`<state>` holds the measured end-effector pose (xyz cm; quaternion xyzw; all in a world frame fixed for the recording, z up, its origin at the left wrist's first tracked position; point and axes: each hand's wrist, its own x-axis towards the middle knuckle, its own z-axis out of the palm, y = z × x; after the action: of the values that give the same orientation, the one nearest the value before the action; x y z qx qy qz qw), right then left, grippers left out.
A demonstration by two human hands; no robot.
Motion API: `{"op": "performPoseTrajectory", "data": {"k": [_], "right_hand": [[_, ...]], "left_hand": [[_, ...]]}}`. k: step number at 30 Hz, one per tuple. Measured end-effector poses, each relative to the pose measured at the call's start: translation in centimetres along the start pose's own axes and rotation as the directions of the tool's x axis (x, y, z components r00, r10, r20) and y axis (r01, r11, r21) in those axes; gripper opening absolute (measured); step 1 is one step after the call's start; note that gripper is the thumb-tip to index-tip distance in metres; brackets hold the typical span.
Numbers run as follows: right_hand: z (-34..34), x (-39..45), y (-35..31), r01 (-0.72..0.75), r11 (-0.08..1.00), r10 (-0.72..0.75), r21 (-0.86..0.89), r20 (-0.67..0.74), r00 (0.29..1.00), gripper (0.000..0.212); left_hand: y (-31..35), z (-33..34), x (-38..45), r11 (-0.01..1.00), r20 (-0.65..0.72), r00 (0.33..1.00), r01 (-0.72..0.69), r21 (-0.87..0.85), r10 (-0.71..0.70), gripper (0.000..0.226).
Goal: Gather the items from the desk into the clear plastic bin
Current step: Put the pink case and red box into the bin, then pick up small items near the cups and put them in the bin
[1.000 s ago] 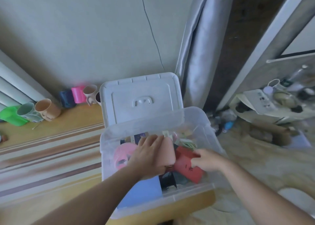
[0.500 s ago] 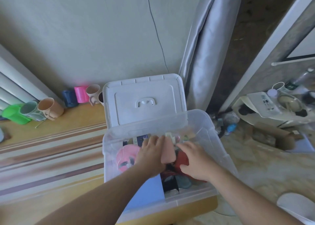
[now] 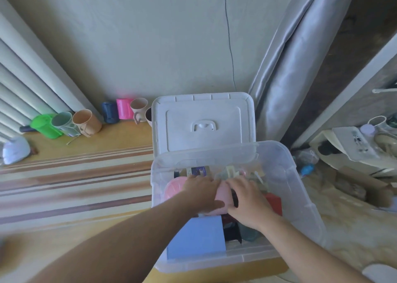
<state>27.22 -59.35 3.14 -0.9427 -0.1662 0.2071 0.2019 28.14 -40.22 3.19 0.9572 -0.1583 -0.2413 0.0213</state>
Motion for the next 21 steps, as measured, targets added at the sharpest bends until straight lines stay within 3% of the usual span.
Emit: {"op": "performPoseTrajectory", "data": {"k": [2, 5, 7, 9, 16, 21], "right_hand": [[-0.1, 0.9, -1.4, 0.004, 1.0, -0.004, 0.006, -0.031, 1.0, 0.065], [0.0, 3.3, -5.3, 0.083, 0.997, -0.082, 0.0, -0.123, 0.989, 0.057], [0.0, 5.1, -8.8, 0.141, 0.989, -0.133, 0.035, -0.176, 0.975, 0.054], [0.0, 7.2, -12.7, 0.204, 0.978, -0.19, 0.047, -0.211, 0.959, 0.055], [3.7, 15.8, -28.0, 0.335, 0.941, -0.339, -0.05, -0.174, 0.925, 0.058], [11.3, 24.4, -40.1, 0.338, 0.94, -0.337, -0.047, 0.016, 0.941, 0.063]], "left_hand": [[-0.5, -0.2, -1.1, 1.0, -0.029, 1.0, -0.001, 0.001, 0.001, 0.077], [-3.3, -1.4, -3.6, 0.997, -0.241, 0.97, 0.005, -0.082, -0.024, 0.056], [-7.4, -2.7, -5.9, 0.982, -0.391, 0.913, 0.048, -0.182, -0.117, 0.044], [-13.0, -3.7, -9.1, 0.956, -0.453, 0.86, 0.122, -0.268, -0.237, 0.039], [-35.9, -0.9, -19.2, 0.733, -0.275, 0.695, 0.537, -0.417, -0.665, 0.041], [-51.1, 5.0, -22.5, 0.663, -0.066, 0.667, 0.716, -0.219, -0.742, 0.046]]}}
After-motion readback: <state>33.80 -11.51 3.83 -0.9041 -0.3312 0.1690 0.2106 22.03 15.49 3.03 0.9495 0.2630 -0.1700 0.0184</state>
